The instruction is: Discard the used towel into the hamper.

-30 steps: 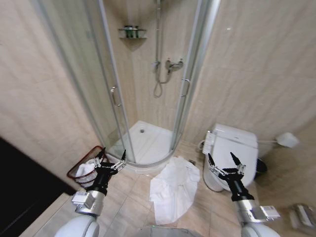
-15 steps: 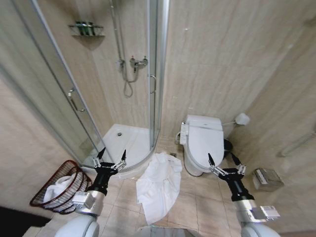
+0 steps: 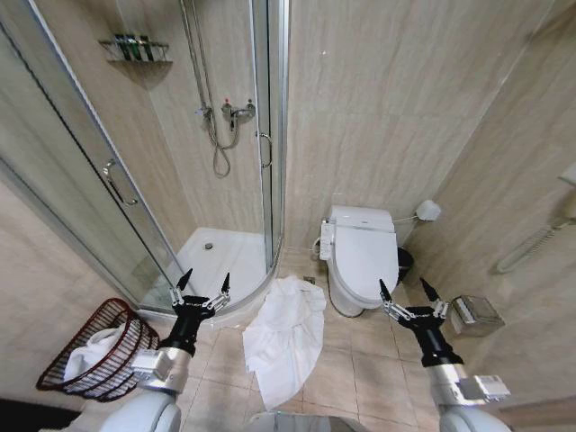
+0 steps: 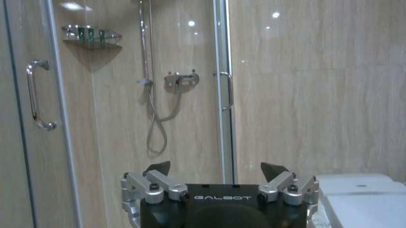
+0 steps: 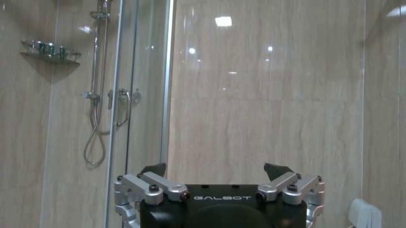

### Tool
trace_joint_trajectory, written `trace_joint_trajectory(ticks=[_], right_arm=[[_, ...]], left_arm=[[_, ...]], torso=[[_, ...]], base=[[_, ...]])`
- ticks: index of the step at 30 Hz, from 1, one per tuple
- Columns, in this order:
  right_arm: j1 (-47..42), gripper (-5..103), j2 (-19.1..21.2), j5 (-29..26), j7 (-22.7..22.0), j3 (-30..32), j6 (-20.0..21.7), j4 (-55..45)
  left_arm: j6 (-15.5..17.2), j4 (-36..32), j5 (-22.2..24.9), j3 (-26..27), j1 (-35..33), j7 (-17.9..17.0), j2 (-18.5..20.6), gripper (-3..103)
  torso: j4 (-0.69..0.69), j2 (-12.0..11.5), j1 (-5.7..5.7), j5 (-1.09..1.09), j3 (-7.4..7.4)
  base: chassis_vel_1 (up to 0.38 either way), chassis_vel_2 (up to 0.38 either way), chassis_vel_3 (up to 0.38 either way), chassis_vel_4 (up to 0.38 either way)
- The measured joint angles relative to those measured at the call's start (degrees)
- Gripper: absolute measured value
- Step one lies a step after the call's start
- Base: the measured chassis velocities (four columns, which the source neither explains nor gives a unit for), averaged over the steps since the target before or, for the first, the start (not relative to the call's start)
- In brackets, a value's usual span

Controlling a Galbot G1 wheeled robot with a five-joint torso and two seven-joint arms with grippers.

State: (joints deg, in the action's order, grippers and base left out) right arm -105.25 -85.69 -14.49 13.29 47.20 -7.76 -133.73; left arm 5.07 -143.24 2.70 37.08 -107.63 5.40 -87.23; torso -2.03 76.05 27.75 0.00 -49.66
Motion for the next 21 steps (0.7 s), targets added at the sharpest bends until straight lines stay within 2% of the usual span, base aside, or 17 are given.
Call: trace_joint_trajectory(ticks=[21], right_arm=[[0.0, 100, 0.0, 0.0, 0.0, 0.0, 0.0, 0.0]], left_arm=[[0.0, 0.0, 0.0, 0.0, 0.0, 0.0, 0.0, 93]], torso=[[0.0, -6.71, -3.11, 0.0, 3.58]], base=[[0.0, 0.0, 0.0, 0.0]])
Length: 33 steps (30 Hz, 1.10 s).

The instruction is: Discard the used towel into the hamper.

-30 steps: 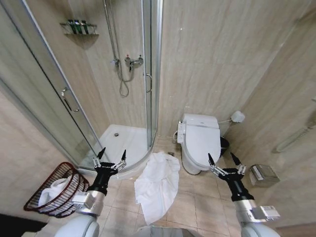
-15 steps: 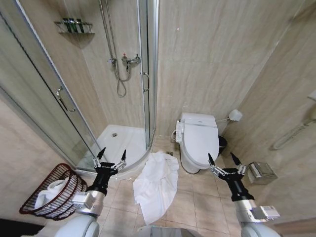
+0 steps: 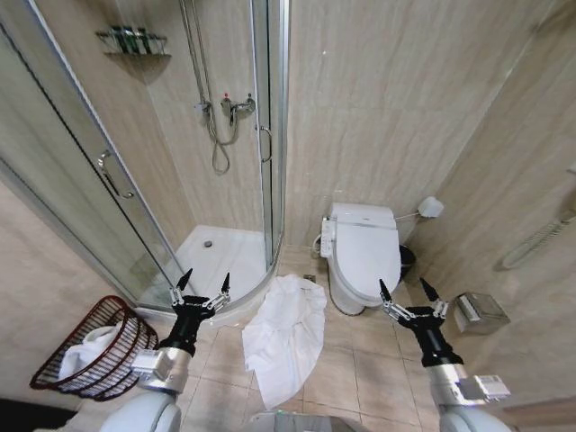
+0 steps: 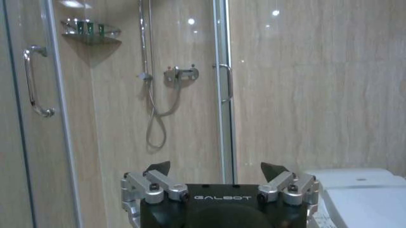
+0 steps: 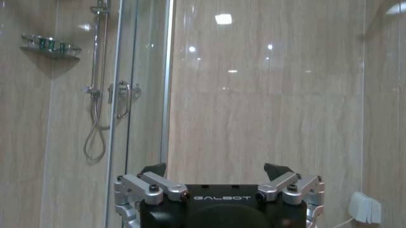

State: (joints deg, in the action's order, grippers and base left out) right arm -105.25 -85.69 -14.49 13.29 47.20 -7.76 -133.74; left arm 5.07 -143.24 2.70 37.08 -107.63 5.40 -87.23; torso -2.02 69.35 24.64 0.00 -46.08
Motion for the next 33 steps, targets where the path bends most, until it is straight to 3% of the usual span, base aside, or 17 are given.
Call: trace_joint_trajectory(ticks=[33], right_arm=[[0.0, 100, 0.0, 0.0, 0.0, 0.0, 0.0, 0.0]], left_arm=[[0.0, 0.0, 0.0, 0.0, 0.0, 0.0, 0.0, 93]], torso=[[0.0, -10.04, -4.52, 0.0, 5.54]], base=[[0.0, 0.0, 0.0, 0.0]])
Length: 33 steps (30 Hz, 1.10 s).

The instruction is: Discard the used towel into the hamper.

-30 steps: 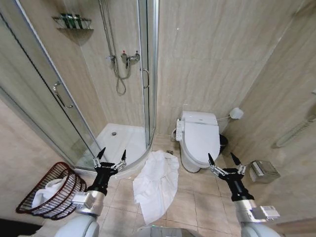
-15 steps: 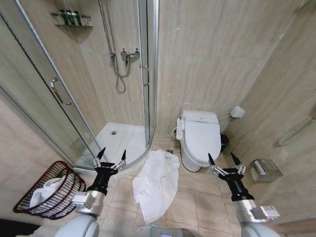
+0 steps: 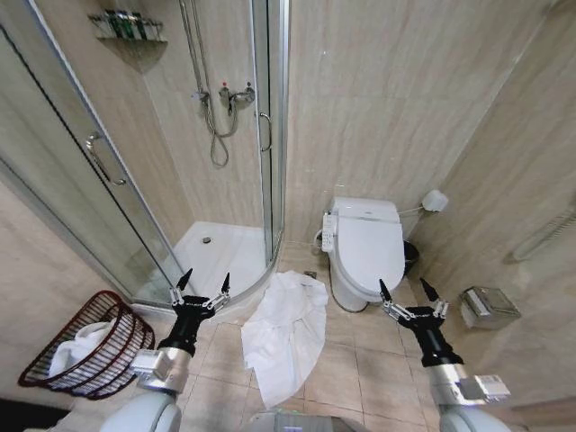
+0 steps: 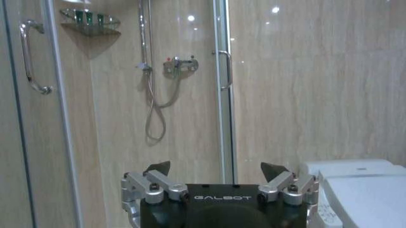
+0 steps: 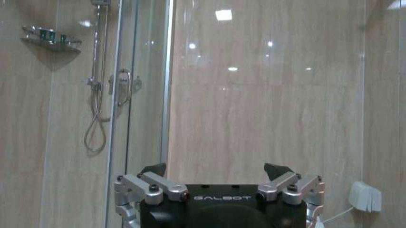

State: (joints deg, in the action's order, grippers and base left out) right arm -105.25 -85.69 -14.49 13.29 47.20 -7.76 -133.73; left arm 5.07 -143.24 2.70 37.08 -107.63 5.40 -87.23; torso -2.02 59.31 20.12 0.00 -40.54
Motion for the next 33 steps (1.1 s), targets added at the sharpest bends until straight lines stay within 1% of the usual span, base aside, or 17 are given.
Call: trace_joint_trajectory(ticks=[4, 13, 14, 33], right_arm=[[0.0, 100, 0.0, 0.0, 0.0, 0.0, 0.0, 0.0], [0.0, 100, 0.0, 0.0, 0.0, 0.0, 0.0, 0.0], [0.0, 100, 0.0, 0.0, 0.0, 0.0, 0.0, 0.0], [0.0, 100, 0.0, 0.0, 0.0, 0.0, 0.0, 0.0]], left_arm=[[0.0, 0.0, 0.0, 0.0, 0.0, 0.0, 0.0, 93], [0.0, 0.0, 0.0, 0.0, 0.0, 0.0, 0.0, 93], [0.0, 0.0, 0.0, 0.0, 0.0, 0.0, 0.0, 93], [0.0, 0.0, 0.0, 0.0, 0.0, 0.0, 0.0, 93]], torso=[[0.0, -0.69, -0.32, 0.0, 0.38], [0.0, -3.53, -1.61, 0.0, 1.9], [0.0, -3.53, -1.61, 0.0, 1.9], [0.0, -8.74, -3.92, 0.0, 4.82]], base=[[0.0, 0.0, 0.0, 0.0], [0.0, 0.0, 0.0, 0.0], [0.0, 0.0, 0.0, 0.0], [0.0, 0.0, 0.0, 0.0]])
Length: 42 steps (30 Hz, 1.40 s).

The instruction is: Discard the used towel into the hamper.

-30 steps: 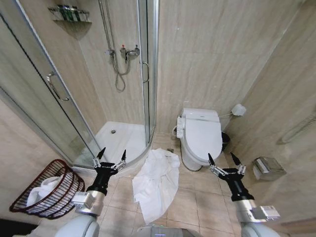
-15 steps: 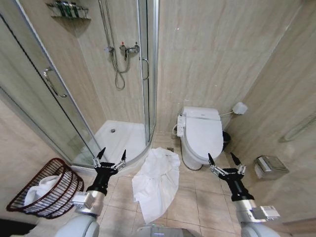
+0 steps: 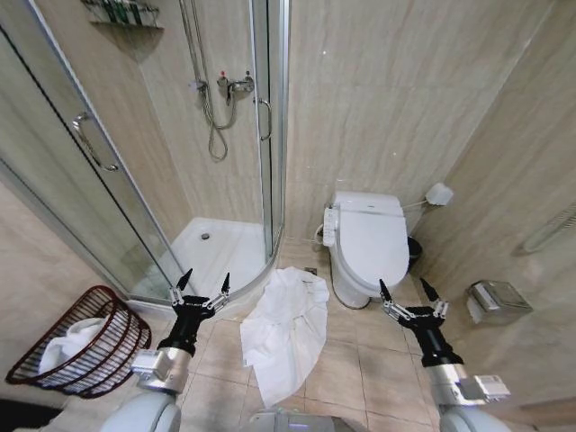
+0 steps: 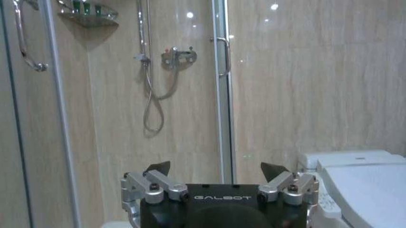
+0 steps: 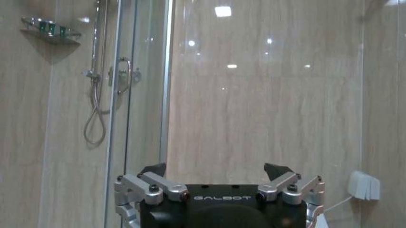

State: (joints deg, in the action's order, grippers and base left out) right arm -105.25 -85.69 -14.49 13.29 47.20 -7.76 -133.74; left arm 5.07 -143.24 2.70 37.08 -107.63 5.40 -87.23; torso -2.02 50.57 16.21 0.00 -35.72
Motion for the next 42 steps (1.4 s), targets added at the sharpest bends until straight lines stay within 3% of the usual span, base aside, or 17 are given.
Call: trace_joint_trajectory(ticks=[42], right_arm=[[0.0, 100, 0.0, 0.0, 0.0, 0.0, 0.0, 0.0]], left_arm=[[0.0, 0.0, 0.0, 0.0, 0.0, 0.0, 0.0, 93]], torso=[[0.0, -10.16, -4.41, 0.0, 5.76]], base=[[0.0, 0.0, 0.0, 0.0]])
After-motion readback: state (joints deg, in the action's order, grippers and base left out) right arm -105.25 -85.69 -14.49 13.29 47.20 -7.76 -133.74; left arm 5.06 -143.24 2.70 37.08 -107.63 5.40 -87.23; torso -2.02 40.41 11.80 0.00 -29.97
